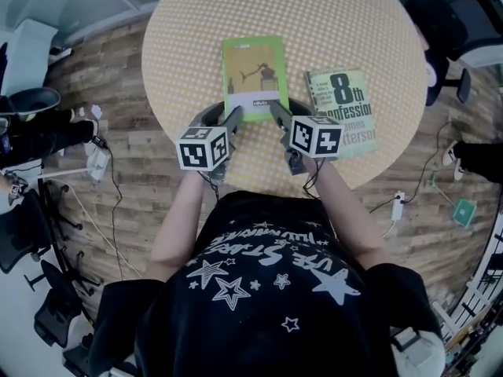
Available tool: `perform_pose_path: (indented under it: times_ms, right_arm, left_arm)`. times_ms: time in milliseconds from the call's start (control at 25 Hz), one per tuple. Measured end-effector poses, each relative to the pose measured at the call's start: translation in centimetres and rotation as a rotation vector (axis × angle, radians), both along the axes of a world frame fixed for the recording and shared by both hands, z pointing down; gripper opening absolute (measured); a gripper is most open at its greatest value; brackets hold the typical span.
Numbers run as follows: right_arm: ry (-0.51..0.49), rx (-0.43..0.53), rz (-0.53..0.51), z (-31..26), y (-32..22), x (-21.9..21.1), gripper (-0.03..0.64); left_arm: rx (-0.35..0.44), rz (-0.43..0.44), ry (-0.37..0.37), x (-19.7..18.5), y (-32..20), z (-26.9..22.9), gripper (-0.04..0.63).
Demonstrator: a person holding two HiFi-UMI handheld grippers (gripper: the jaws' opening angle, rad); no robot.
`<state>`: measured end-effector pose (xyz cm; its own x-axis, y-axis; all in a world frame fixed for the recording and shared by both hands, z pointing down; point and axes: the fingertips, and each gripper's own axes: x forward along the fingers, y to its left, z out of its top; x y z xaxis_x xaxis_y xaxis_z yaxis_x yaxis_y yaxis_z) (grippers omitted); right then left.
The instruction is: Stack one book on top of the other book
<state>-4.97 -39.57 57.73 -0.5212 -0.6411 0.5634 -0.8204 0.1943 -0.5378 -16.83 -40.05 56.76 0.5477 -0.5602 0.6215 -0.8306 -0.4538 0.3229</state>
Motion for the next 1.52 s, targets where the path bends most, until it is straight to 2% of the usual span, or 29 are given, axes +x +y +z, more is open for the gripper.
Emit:
perform_pose_path:
  times_ms: [200, 440, 720, 960, 1200, 1520]
  right_arm:
    - [0.013, 0.105, 0.010, -3.6, 0.7, -0.2, 0.176]
    - [0.026, 0.201, 0.045, -8.2, 2.9, 0.7, 0.176]
    - [0.081, 0.237, 0.129, -10.4, 7.2, 2.9, 0.176]
    - [0.077, 0.241, 0.184, -10.8, 9.5, 6.5, 0.176]
    - [0.054, 0.234, 0.161, -10.1, 10.9, 10.8, 0.176]
    - [0.021, 0.243, 0.044, -9.9, 10.7, 16.8, 0.176]
  left_arm:
    - [0.102, 0.012, 0.026, -0.2, 0.7, -4.0, 0.179]
    - [0.180, 0.051, 0.107, 0.3, 3.0, -8.3, 0.163]
    - [0.185, 0.135, 0.180, 2.4, 6.2, -9.9, 0.163]
    - [0.190, 0.211, 0.189, 5.9, 8.4, -10.6, 0.161]
    - [0.176, 0.198, 0.167, 10.2, 10.1, -10.1, 0.161]
    - [0.181, 0.096, 0.129, 16.1, 11.6, -10.1, 0.161]
